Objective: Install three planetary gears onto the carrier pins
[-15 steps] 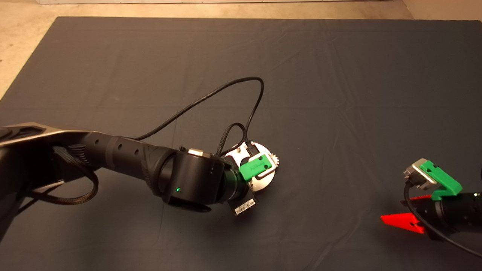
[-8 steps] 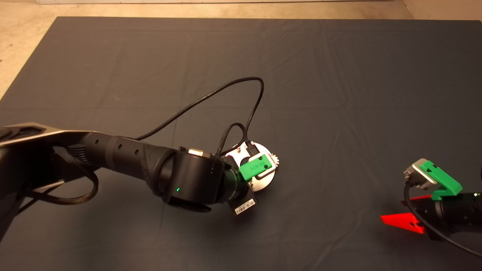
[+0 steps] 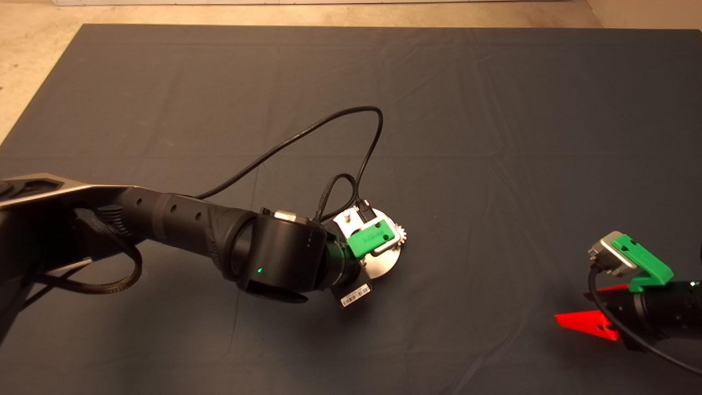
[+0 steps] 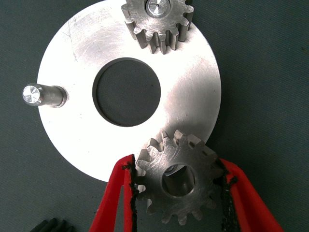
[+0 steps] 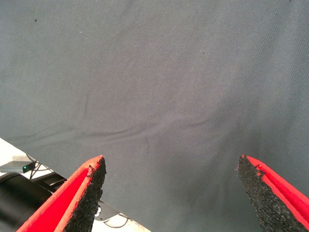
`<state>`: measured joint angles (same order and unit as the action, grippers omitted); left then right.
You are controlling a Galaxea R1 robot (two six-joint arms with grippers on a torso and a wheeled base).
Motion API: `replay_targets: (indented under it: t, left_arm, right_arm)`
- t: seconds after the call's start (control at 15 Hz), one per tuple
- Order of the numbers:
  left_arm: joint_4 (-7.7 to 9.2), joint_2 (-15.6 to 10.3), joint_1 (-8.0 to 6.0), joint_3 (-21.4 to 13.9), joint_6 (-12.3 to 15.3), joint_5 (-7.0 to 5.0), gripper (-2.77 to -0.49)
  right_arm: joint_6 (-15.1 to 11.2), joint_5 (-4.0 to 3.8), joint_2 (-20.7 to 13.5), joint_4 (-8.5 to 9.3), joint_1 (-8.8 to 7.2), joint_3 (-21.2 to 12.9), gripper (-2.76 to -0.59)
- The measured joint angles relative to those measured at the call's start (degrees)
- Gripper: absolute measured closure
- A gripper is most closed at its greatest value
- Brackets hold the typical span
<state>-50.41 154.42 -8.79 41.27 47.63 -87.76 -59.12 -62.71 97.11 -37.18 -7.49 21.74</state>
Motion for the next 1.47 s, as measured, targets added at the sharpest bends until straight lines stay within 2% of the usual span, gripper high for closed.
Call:
replay_targets:
  t: [0.2,0.33,1.0,1.13,1.27,1.47]
  left_arm:
    - [0.00,-0.56,0.00,0.05,0.00,0.09,-0.78]
    - [-0.02,-0.94,-0.11,0.22,0.00,0.55,-0.75]
    - [-0.03,-1.41,-0.11,0.27,0.00,0.80,-0.72]
    - [-0.02,-1.41,-0.11,0.29,0.00,1.29,-0.72]
    - [0.02,-1.41,-0.11,0.79,0.00,2.32,-0.72]
    - [0.02,-1.41,-0.09,0.85,0.00,2.45,-0.72]
  right_arm:
    - [0.00,0.00,0.00,0.00,0.02,0.00,-2.02]
    - [0.00,0.00,0.00,0.00,0.00,0.00,-2.02]
    - [0.00,0.00,0.01,0.00,0.00,0.00,-2.02]
    - [0.00,0.00,0.01,0.00,0.00,0.00,-2.02]
    - [0.00,0.00,0.00,0.00,0.00,0.00,-2.02]
    - [0.00,0.01,0.02,0.00,0.00,0.00,-2.02]
